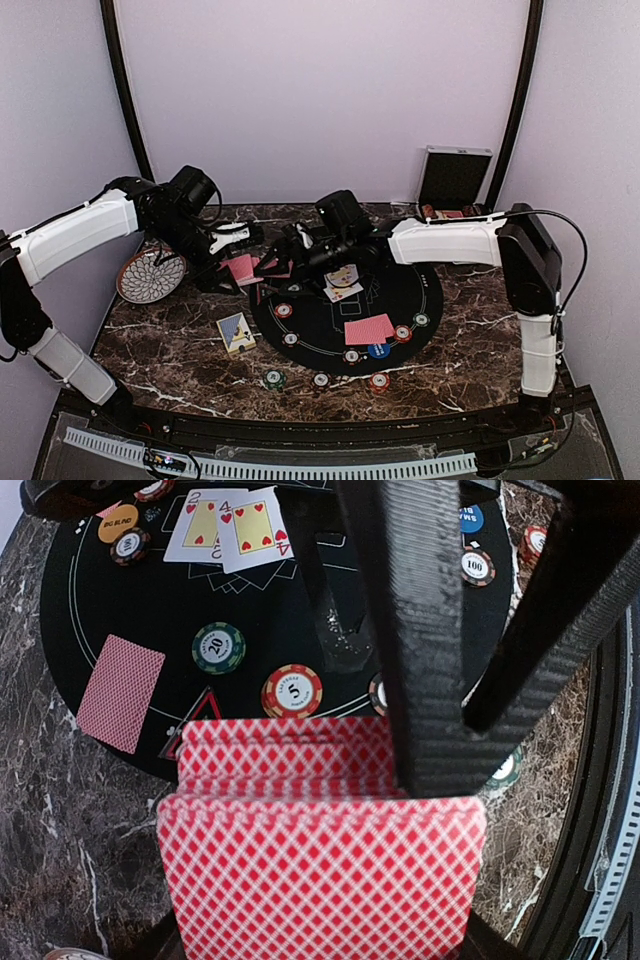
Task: Distribute texas hold em gaming equipment
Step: Pick up the poker card from the face-down deck piles.
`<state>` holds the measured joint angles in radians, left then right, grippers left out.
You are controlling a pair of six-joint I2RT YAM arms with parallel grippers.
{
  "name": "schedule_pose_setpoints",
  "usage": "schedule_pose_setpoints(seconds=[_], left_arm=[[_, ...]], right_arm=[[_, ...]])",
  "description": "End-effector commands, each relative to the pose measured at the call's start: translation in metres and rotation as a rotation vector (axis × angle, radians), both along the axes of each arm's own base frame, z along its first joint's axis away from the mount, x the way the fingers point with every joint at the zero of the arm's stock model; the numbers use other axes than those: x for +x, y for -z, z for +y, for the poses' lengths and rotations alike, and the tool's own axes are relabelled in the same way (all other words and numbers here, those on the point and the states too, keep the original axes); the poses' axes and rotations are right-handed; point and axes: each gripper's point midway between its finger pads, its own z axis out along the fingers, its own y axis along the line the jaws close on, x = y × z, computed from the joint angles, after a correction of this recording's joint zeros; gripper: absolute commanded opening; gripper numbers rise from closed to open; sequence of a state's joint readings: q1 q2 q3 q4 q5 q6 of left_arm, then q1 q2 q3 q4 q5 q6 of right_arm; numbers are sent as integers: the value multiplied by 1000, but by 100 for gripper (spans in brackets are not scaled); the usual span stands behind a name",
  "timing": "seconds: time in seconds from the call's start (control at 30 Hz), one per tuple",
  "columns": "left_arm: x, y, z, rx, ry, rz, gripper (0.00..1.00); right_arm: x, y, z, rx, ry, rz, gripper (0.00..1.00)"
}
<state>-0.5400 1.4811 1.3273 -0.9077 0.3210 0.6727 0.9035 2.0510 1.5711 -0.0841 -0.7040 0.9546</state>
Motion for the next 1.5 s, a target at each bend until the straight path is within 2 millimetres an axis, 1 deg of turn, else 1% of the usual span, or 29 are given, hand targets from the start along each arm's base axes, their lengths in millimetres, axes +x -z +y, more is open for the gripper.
schedule_pose_setpoints(seconds=[0.0,0.1,0.17,0.3,0.37,0.43,0.5,0.53,0.67,0.8,0.97,1.07,1.33,1.47], left_arm=[[-1,-13,-6,-37,14,-8,0],[-2,-11,-4,-32,14,-10,0],[-2,-11,-4,-31,14,-13,0],[-3,-11,-3,-31,14,-15,0],[-4,-11,-2,-30,15,-16,0],[-4,-10,-2,-28,15,-16,0],[-4,-10,-2,-28,15,-17,0],[-4,-10,-2,-28,15,-17,0],[-4,-11,-2,-31,16,-14,0],[-4,-11,-3,-32,14,-14,0],[-3,-11,-4,-34,15,-13,0],[-3,-11,-3,-34,15,-12,0],[-3,-12,-4,-37,14,-13,0],[-3,-11,-4,-38,13,-8,0]], right_arm=[[-4,-32,20,125,-39,-33,96],[-6,-30,18,115,-46,-31,96],[-8,-23,13,80,-47,-26,96],[-7,-4,-4,1,-27,-14,95],[-3,1,-14,-22,-6,-6,94],[2,3,-23,-33,20,-8,93],[5,-4,-26,-16,35,-20,93],[7,-11,-26,1,39,-29,93],[5,-32,-15,76,22,-39,93],[0,-40,0,115,-7,-40,93],[-3,-38,18,148,-33,-11,93],[-4,-40,27,170,-43,-7,93],[-7,-35,44,192,-71,17,91],[-8,-37,54,213,-82,24,90]])
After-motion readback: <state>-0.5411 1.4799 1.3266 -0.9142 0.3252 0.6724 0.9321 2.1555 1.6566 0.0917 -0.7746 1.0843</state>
